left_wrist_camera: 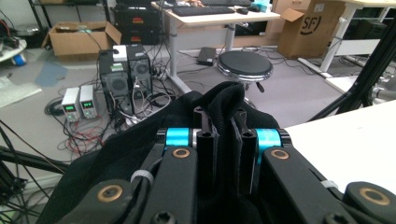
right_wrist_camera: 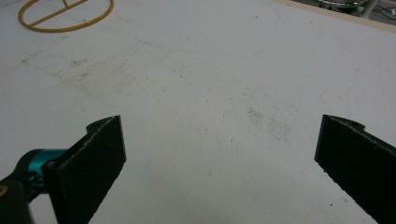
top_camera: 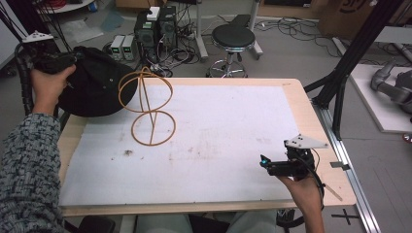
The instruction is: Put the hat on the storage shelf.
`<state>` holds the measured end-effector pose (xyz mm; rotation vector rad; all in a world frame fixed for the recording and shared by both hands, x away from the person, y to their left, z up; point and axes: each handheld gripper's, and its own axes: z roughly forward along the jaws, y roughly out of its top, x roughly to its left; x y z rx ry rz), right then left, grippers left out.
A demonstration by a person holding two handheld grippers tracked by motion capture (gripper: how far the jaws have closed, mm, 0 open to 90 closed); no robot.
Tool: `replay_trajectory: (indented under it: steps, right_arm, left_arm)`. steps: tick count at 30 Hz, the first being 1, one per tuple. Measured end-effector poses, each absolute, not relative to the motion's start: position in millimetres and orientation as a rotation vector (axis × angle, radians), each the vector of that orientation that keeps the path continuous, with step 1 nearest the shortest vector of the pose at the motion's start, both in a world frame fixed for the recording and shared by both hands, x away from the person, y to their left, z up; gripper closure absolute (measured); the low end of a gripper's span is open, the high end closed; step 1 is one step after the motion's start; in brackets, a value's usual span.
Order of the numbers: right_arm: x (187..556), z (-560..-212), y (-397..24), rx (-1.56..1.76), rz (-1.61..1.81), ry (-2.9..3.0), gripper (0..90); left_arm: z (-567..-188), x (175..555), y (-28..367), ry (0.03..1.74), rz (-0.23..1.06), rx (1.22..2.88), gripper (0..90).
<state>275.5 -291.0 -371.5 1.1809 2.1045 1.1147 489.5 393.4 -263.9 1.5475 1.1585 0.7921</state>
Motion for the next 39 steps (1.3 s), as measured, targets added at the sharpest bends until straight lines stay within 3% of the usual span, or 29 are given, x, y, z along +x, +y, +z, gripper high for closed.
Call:
replay_trajectory:
  steps: [13,39]
  right_arm:
    - [278,-368,-288,1.156,1.128,2.105,1.4]
    - [277,-367,-285,1.145,1.127,2.114,1.4]
  left_arm:
    - [-230,470,408,1.108,0.848,1.463,83.2]
    - [-174,444,426,0.977,0.805,1.243,83.5]
